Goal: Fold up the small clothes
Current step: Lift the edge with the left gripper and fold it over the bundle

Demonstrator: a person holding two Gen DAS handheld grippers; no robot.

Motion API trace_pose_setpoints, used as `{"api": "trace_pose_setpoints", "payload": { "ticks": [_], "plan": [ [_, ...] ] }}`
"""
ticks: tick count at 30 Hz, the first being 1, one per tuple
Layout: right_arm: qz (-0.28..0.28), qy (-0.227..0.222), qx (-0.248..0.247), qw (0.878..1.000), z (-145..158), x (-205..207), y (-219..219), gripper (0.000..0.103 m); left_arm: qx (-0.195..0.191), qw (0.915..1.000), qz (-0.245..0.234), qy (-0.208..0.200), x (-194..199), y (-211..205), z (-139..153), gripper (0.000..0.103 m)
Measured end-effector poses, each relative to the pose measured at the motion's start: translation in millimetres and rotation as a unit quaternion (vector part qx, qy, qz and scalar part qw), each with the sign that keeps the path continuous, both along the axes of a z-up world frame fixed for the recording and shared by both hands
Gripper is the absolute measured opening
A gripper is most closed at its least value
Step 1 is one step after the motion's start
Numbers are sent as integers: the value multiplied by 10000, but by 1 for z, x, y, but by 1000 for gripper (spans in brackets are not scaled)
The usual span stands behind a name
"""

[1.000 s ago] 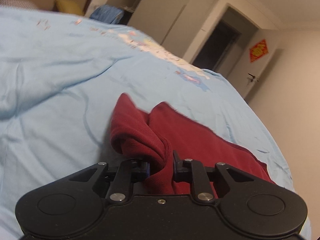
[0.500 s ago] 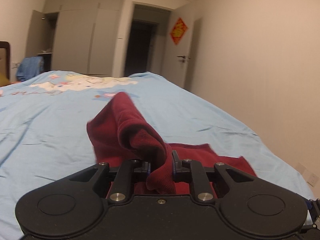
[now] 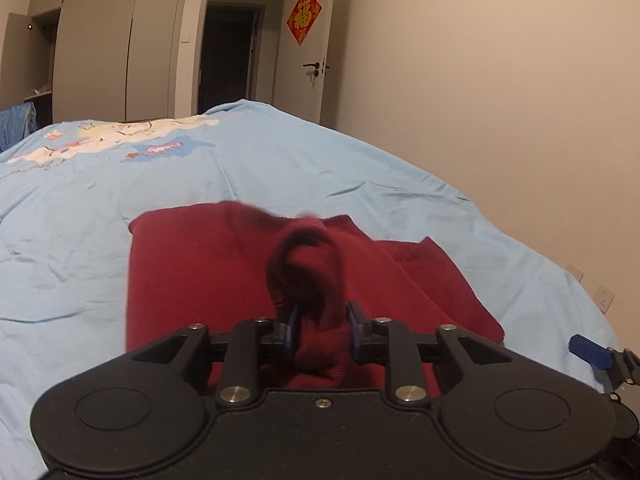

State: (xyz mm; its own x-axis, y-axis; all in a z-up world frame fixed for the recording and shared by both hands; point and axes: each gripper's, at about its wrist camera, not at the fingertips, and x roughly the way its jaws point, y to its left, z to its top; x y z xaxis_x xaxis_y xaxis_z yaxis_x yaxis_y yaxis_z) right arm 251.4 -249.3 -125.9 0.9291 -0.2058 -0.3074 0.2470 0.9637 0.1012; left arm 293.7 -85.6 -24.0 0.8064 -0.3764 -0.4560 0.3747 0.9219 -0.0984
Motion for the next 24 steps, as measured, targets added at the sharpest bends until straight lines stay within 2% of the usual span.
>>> {"api": "trace_pose_setpoints", "payload": {
  "ticks": [1,4,6,9,11,16,21,24],
  "plan": [
    [0,11,48,10000,-1,1,-1,103,-32,10000,-31,23,-1,0,-2,33],
    [3,53,98,9999,-3,1,-3,103,72,10000,-58,-28,-7,-3,-4,46],
    [0,67,86,9999,-4,1,-3,103,198,9997,-59,-161,-17,-4,-4,61],
    [3,98,100,9999,-5,2,-3,103,374,9986,-77,-372,-32,-5,-4,71],
    [1,120,106,9999,-6,3,-4,103,502,9975,-84,-495,-42,-6,-5,74],
    [10,134,116,9998,-6,4,-4,103,789,9949,-55,-625,-53,-8,-14,71],
    [228,3,498,9985,-1,-1,-15,103,890,9940,-51,-640,-52,-4,-16,46],
    [470,-80,845,9953,7,-1,-27,103,796,9947,-131,-637,-52,-2,-16,38]
  ]
}}
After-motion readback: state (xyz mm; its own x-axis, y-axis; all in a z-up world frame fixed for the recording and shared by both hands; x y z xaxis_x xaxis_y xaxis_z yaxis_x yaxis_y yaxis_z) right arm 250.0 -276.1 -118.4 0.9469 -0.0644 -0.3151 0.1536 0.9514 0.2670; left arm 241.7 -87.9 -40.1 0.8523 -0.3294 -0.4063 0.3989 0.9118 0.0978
